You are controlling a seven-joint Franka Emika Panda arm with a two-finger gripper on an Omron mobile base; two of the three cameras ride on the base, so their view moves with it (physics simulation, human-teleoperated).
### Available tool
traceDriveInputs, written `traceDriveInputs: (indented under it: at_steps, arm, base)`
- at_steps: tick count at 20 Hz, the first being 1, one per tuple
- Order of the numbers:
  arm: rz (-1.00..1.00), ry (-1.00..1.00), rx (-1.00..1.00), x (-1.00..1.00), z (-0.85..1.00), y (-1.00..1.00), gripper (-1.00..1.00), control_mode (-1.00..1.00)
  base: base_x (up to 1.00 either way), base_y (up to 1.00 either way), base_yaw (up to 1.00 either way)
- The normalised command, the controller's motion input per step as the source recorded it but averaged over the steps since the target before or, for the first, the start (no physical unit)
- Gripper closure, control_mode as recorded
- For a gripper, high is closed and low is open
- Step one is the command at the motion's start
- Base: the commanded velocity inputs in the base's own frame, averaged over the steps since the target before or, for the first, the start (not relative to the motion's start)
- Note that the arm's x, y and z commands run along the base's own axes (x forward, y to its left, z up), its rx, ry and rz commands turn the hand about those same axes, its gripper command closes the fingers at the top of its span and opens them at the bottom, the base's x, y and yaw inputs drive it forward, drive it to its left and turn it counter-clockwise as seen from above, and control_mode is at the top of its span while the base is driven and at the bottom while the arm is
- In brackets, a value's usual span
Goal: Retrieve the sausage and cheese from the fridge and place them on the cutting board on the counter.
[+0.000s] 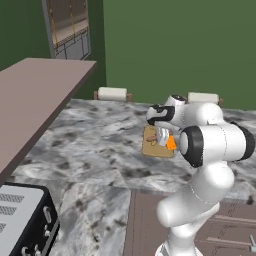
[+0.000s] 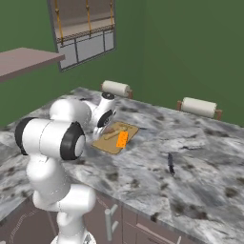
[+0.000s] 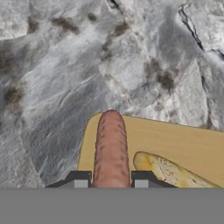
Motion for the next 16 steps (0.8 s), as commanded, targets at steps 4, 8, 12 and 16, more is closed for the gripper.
traceDriveInputs:
  at_steps: [4, 8, 12, 16]
  arm:
    - [0.0, 0.06, 0.04, 0.33, -0.37, 0.0, 1.0, -1.0]
    - [0.0, 0.07, 0.02, 0.16, -0.27, -0.11, 1.0, -1.0]
    - [0.0, 0.03, 0.0, 0.02, -0.21, 0.0, 1.0, -1.0]
    - [0.0, 0.0, 0.0, -0.06, -0.15, 0.0, -1.0, -1.0]
  base:
    - [0.0, 0.0, 0.0]
    - [0.0, 0.0, 0.0]
    - [0.0, 0.0, 0.0]
    - [0.0, 0.0, 0.0]
